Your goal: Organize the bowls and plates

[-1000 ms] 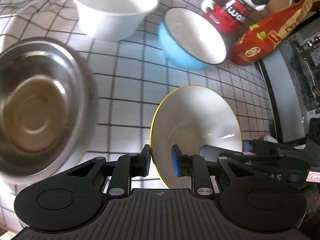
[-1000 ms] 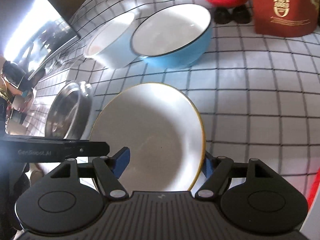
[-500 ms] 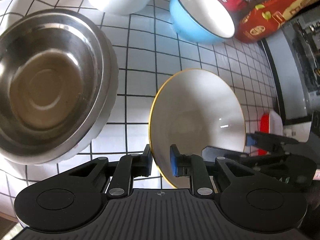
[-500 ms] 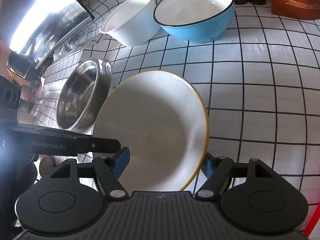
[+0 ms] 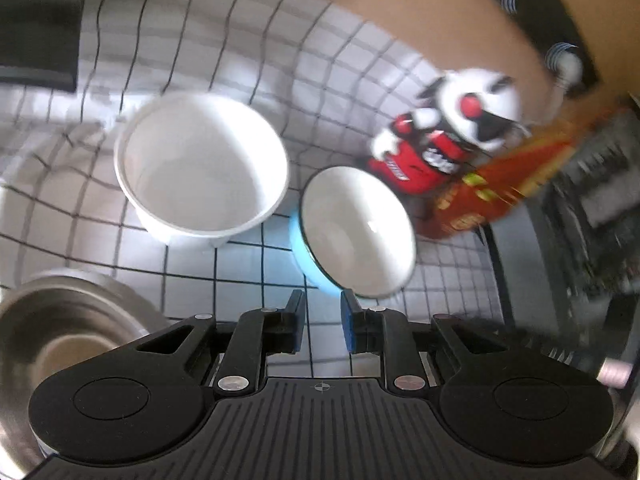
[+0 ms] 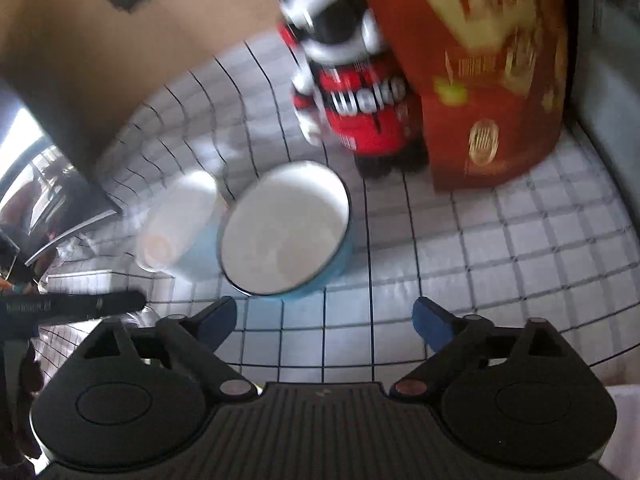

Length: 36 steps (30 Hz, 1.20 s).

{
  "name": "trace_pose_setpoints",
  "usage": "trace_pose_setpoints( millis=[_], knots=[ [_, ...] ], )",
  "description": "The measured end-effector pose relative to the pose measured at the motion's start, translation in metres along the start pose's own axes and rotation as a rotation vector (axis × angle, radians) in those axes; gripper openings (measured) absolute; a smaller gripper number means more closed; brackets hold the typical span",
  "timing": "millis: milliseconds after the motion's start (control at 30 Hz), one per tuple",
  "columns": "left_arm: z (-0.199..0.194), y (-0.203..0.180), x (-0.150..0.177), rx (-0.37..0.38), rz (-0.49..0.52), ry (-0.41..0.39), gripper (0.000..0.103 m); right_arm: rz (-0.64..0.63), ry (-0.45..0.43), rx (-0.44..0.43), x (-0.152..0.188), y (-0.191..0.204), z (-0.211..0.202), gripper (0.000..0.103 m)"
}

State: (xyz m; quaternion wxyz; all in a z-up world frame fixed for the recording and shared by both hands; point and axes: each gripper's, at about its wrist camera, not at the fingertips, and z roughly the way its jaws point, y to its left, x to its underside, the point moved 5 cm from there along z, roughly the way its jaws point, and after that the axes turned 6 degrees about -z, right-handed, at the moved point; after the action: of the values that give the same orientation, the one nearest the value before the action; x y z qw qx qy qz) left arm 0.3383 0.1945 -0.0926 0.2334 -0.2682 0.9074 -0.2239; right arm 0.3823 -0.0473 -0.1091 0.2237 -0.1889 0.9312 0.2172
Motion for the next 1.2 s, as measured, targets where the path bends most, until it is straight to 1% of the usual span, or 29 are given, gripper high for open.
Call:
trace_pose_setpoints(
  millis=[100, 233, 300, 333, 367, 433, 500, 533, 600, 733, 900, 1000, 1033, 1133, 1200],
  knots=[
    [0.024, 0.003, 0.004, 0.000, -0.029, 0.056, 0.022, 0.049, 0.078, -0.004, 0.013, -0.018, 0.032, 0.095],
    [0.045, 0.013, 0.007, -0.043, -0.036, 0.123, 0.022, 0.129, 0.107, -0.058, 0.024, -0.037, 0.049, 0.095],
    [0.052, 0.018, 0.005, -0.041, -0.063, 0.136, 0.022, 0.158, 0.119, -0.079, 0.024, -0.043, 0.057, 0.095],
    [0.054, 0.018, 0.002, -0.026, -0.077, 0.135, 0.022, 0.164, 0.125, -0.079, 0.023, -0.046, 0.060, 0.095],
    [0.055, 0.016, -0.002, 0.001, -0.095, 0.130, 0.022, 0.167, 0.124, -0.093, 0.023, -0.046, 0.062, 0.099],
    [0.056, 0.011, -0.010, 0.068, -0.124, 0.115, 0.022, 0.172, 0.127, -0.119, 0.022, -0.046, 0.064, 0.101],
    [0.057, 0.007, -0.018, 0.123, -0.145, 0.095, 0.022, 0.158, 0.130, -0.122, 0.022, -0.043, 0.063, 0.103],
    [0.058, 0.006, -0.021, 0.130, -0.156, 0.089, 0.022, 0.149, 0.133, -0.122, 0.022, -0.042, 0.063, 0.103],
    [0.065, 0.008, -0.024, 0.119, -0.179, 0.095, 0.020, 0.130, 0.140, -0.120, 0.020, -0.041, 0.064, 0.103],
    [0.071, 0.008, -0.026, 0.124, -0.192, 0.104, 0.020, 0.123, 0.136, -0.119, 0.020, -0.040, 0.065, 0.103],
    [0.068, 0.007, -0.025, 0.128, -0.184, 0.091, 0.020, 0.241, 0.111, -0.150, 0.019, -0.052, 0.063, 0.103],
    [0.058, 0.009, -0.025, 0.120, -0.182, 0.068, 0.020, 0.266, 0.120, -0.162, 0.018, -0.056, 0.063, 0.103],
    [0.055, 0.009, -0.024, 0.111, -0.177, 0.059, 0.021, 0.264, 0.120, -0.161, 0.018, -0.055, 0.063, 0.103],
    [0.043, 0.007, -0.019, 0.072, -0.144, 0.039, 0.021, 0.177, 0.130, -0.177, 0.018, -0.049, 0.064, 0.103],
    [0.032, 0.004, -0.016, 0.071, -0.126, 0.036, 0.021, 0.175, 0.134, -0.189, 0.018, -0.050, 0.064, 0.103]
  ],
)
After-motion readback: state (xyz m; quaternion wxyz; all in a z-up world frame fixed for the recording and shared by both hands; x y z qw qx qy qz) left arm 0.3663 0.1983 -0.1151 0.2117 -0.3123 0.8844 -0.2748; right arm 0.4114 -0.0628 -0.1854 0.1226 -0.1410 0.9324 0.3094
